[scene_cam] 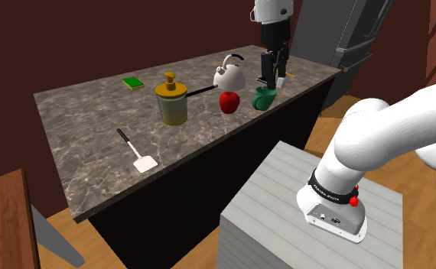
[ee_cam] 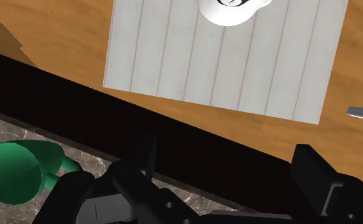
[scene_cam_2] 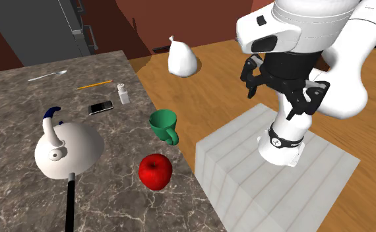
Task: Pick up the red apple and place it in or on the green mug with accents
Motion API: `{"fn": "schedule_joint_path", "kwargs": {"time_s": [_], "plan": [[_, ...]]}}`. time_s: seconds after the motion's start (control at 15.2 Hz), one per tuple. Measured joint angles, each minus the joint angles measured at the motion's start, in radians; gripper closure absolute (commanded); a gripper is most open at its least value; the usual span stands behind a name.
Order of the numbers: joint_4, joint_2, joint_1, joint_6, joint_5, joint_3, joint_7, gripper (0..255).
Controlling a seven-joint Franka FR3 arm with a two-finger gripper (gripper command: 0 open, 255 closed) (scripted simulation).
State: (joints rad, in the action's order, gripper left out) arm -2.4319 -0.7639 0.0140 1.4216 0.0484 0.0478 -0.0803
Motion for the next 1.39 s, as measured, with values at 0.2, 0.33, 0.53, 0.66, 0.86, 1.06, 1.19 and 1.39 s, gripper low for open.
{"fn": "schedule_joint_path", "kwargs": {"time_s": [0.2,0.33,0.53,0.66,0.86,1.06,1.19,1.39], "plan": [[-0.009,0.015,0.005,0.042,0.012,-0.014,-0.016,0],[-0.025,0.051,0.012,0.121,0.030,-0.036,-0.040,0],[-0.037,0.112,0.025,0.243,0.058,-0.074,-0.081,0],[-0.037,0.147,0.033,0.313,0.072,-0.099,-0.109,0],[-0.027,0.228,0.038,0.432,0.083,-0.131,-0.144,0],[-0.025,0.300,0.042,0.550,0.088,-0.162,-0.179,0],[0.010,0.368,0.045,0.616,0.086,-0.187,-0.212,0],[0.053,0.461,0.044,0.715,0.071,-0.218,-0.258,0]]}}
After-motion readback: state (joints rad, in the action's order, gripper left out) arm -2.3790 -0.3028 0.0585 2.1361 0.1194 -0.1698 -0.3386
